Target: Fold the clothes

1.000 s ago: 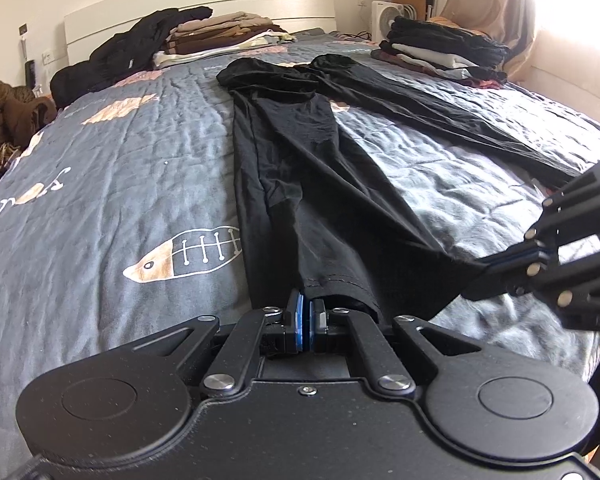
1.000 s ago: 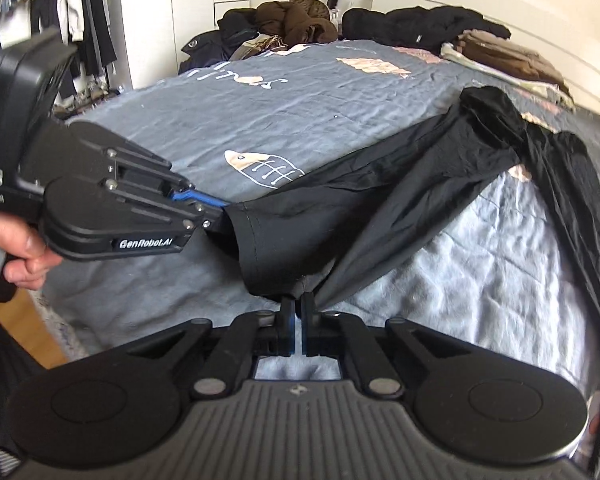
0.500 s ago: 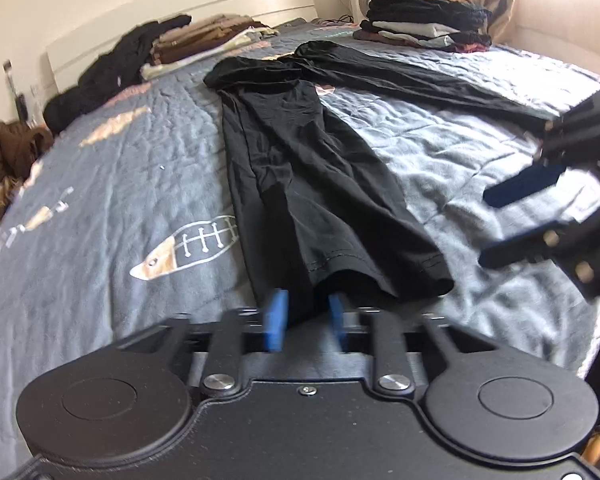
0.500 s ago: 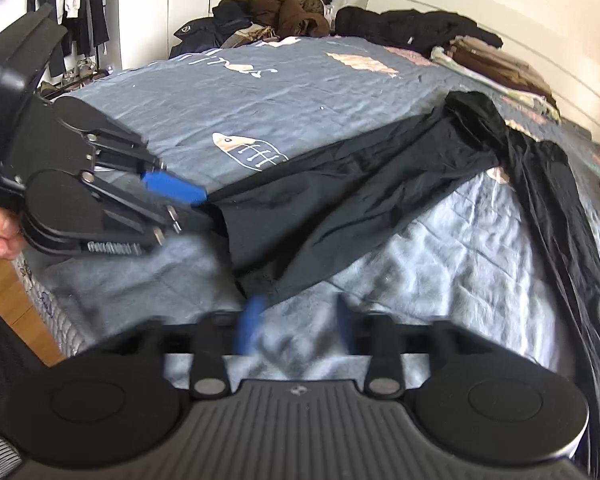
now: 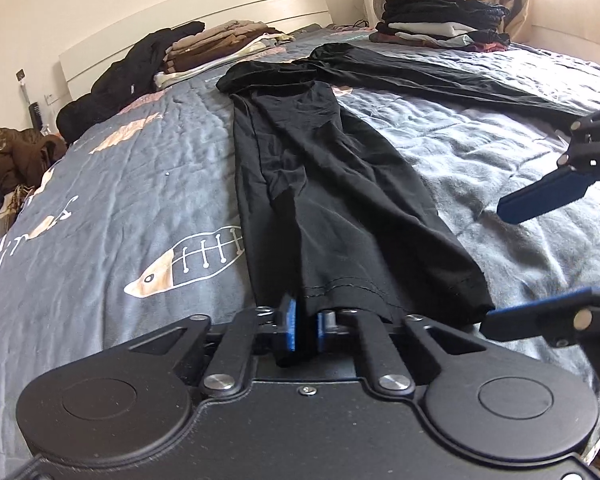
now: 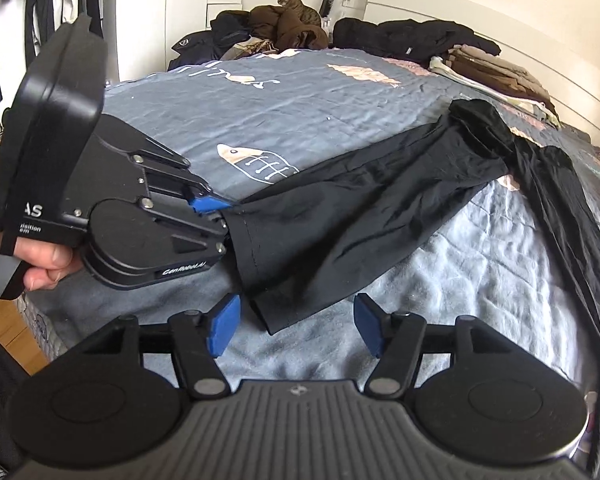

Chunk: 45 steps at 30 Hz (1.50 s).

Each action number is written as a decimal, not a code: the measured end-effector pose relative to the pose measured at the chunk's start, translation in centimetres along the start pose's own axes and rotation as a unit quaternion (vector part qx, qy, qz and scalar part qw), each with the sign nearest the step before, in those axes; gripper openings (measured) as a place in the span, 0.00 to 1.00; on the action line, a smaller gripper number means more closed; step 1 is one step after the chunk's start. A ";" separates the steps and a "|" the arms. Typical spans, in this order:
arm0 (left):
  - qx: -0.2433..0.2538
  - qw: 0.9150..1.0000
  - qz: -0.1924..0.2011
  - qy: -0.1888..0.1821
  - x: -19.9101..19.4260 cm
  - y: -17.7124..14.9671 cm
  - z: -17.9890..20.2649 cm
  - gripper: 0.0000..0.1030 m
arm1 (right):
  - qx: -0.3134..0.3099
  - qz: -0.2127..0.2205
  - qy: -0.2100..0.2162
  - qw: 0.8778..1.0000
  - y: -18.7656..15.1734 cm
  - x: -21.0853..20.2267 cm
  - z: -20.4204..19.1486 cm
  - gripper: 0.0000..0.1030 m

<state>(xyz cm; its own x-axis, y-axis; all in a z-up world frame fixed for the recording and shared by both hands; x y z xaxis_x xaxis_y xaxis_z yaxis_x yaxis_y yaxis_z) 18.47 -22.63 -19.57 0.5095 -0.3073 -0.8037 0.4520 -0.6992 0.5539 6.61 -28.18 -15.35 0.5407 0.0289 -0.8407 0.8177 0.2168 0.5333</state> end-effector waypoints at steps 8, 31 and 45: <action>-0.081 0.997 -0.003 -0.011 -1.2 0.0 -3.6 0.02 | -0.019 0.010 -0.024 0.999 0.5 0.5 -1.2 0.70; -0.081 0.996 -0.020 -0.030 -0.7 -0.1 -3.5 0.02 | -0.291 0.049 -0.239 0.925 -0.1 2.9 -7.0 0.72; -0.082 0.996 -0.022 -0.034 -0.7 0.0 -3.5 0.02 | -0.321 0.019 -0.232 0.918 2.0 5.5 -7.0 0.56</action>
<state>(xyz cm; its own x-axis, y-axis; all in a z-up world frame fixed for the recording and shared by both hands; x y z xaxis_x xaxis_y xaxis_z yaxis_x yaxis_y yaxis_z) 20.68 -20.20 -18.26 0.4376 -0.3257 -0.8381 0.5893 -0.6001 0.5409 9.86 -20.78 -19.52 0.7143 -0.3375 -0.6131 0.5916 0.7593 0.2712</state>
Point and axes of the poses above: each gripper's, at about its wrist camera, not at the fingertips, and x roughly the way its jaws point, z to its right, y to its top, the point moved 3 cm from there along x, roughly the way its jaws point, and after that the axes turned 15 degrees about -z, right-handed, at the moved point
